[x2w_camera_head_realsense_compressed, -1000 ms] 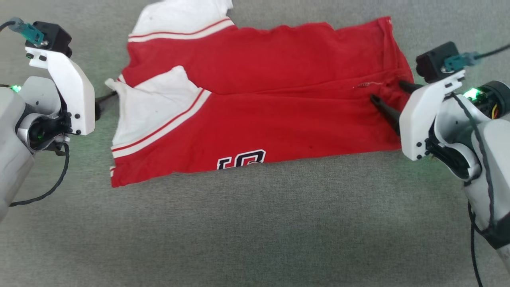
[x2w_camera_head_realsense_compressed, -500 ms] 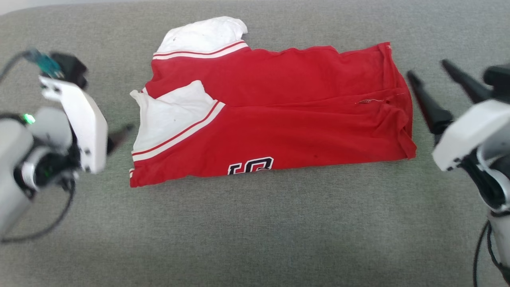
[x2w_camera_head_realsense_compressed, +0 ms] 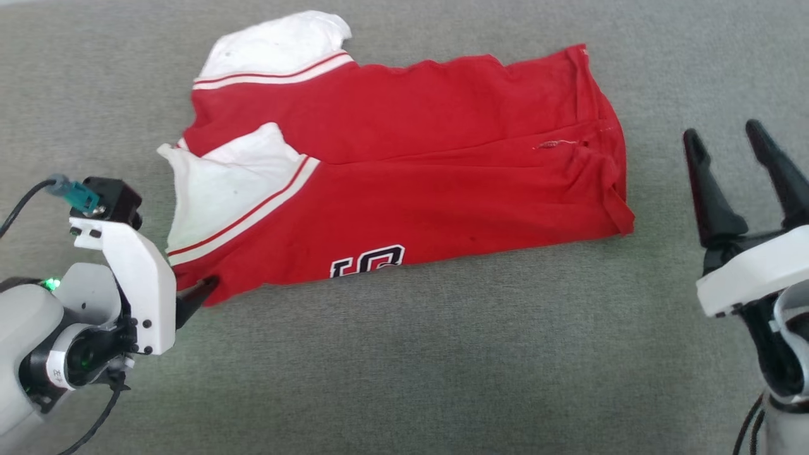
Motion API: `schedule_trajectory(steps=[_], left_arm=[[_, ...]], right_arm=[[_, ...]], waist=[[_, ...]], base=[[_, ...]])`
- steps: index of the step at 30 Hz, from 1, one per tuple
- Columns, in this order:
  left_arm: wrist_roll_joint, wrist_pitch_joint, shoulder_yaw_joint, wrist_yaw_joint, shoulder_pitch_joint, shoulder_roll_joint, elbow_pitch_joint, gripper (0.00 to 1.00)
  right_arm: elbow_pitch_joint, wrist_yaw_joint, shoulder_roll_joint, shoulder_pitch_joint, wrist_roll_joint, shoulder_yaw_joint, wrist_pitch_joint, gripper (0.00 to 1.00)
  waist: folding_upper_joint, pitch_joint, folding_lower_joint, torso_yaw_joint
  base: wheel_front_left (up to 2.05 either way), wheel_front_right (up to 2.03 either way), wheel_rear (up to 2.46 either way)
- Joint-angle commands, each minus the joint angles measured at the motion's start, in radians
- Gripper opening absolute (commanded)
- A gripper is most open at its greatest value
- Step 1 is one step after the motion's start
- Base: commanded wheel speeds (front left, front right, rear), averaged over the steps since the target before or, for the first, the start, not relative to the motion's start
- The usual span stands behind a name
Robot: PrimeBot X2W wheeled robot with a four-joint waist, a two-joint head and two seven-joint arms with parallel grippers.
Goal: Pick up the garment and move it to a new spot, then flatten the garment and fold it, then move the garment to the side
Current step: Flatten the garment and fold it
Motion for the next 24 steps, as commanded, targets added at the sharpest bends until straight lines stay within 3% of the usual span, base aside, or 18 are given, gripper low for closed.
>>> schedule_trajectory(steps=[1, 6, 7, 8, 14, 24], left_arm=[[-0.012, -0.015, 0.007, -0.002, 0.018, -0.009, 0.028, 1.0], [-0.048, -0.01, -0.001, -0.035, 0.041, -0.062, 0.145, 1.0], [-0.037, 0.002, -0.016, -0.049, 0.041, -0.073, 0.163, 0.25], [-0.041, 0.003, -0.018, -0.06, 0.041, -0.087, 0.183, 0.0], [-0.039, 0.019, -0.031, -0.115, 0.019, -0.15, 0.26, 0.0], [-0.018, 0.015, -0.035, -0.152, -0.02, -0.209, 0.321, 0.0]], right_arm=[[-0.005, -0.001, 0.012, 0.018, -0.004, 0.002, 0.014, 1.0], [0.021, -0.001, 0.006, 0.042, 0.006, 0.02, 0.086, 1.0], [0.03, -0.001, 0.01, 0.044, 0.015, 0.022, 0.11, 1.0], [0.04, -0.001, 0.007, 0.046, 0.015, 0.028, 0.136, 1.0], [0.125, -0.001, -0.014, 0.003, 0.061, 0.062, 0.294, 1.0], [0.31, -0.001, -0.029, -0.113, 0.06, 0.103, 0.495, 1.0]], waist=[[0.0, 0.015, 0.0, -0.015], [0.0, 0.029, 0.0, -0.03], [0.0, 0.031, 0.0, -0.032], [0.0, 0.033, 0.0, -0.033], [0.0, 0.044, 0.0, -0.021], [0.0, 0.059, 0.0, 0.018]], base=[[0.0, 0.0, 0.0], [0.0, 0.0, 0.0], [0.0, 0.0, 0.0], [0.0, 0.0, 0.0], [0.0, 0.0, 0.0], [0.0, 0.0, 0.0]])
